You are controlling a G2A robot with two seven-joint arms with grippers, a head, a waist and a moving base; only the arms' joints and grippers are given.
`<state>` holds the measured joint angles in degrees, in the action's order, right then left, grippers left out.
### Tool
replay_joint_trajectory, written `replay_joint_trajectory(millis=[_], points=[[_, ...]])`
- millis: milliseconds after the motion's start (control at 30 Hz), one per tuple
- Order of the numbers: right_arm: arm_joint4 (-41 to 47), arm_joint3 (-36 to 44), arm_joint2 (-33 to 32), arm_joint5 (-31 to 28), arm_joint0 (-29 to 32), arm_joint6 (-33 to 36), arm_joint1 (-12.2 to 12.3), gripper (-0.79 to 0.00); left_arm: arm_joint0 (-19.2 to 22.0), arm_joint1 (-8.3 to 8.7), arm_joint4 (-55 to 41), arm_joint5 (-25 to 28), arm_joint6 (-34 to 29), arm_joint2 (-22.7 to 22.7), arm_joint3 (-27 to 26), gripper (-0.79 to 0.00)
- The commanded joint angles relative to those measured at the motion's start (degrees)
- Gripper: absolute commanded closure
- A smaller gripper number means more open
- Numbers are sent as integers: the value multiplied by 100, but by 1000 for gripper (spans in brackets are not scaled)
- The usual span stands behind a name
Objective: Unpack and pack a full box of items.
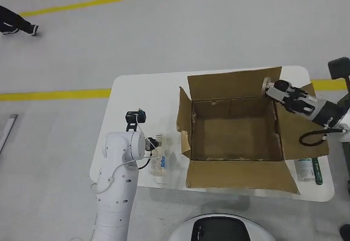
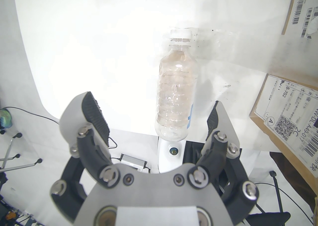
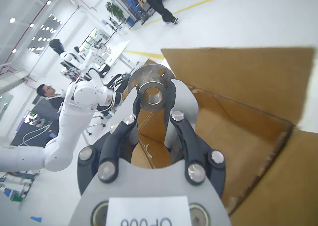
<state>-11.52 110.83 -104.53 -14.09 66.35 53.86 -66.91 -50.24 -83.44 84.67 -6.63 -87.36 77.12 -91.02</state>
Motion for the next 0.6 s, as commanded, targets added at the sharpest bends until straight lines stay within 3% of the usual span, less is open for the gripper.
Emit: replay_joint_trajectory(millis=[0, 300, 400, 567], points=[[-216, 181, -531, 66, 98, -72, 55, 0, 0, 0, 0, 0, 0, 0, 0, -785], [-1933, 492, -2114, 186, 837, 271, 269, 0, 0, 0, 0, 0, 0, 0, 0, -785], [-2883, 468, -2198, 110, 1135, 599, 340, 0, 0, 0, 0, 0, 0, 0, 0, -785], [-4046, 252, -1730, 15, 1395, 839, 412, 0, 0, 0, 0, 0, 0, 0, 0, -785]])
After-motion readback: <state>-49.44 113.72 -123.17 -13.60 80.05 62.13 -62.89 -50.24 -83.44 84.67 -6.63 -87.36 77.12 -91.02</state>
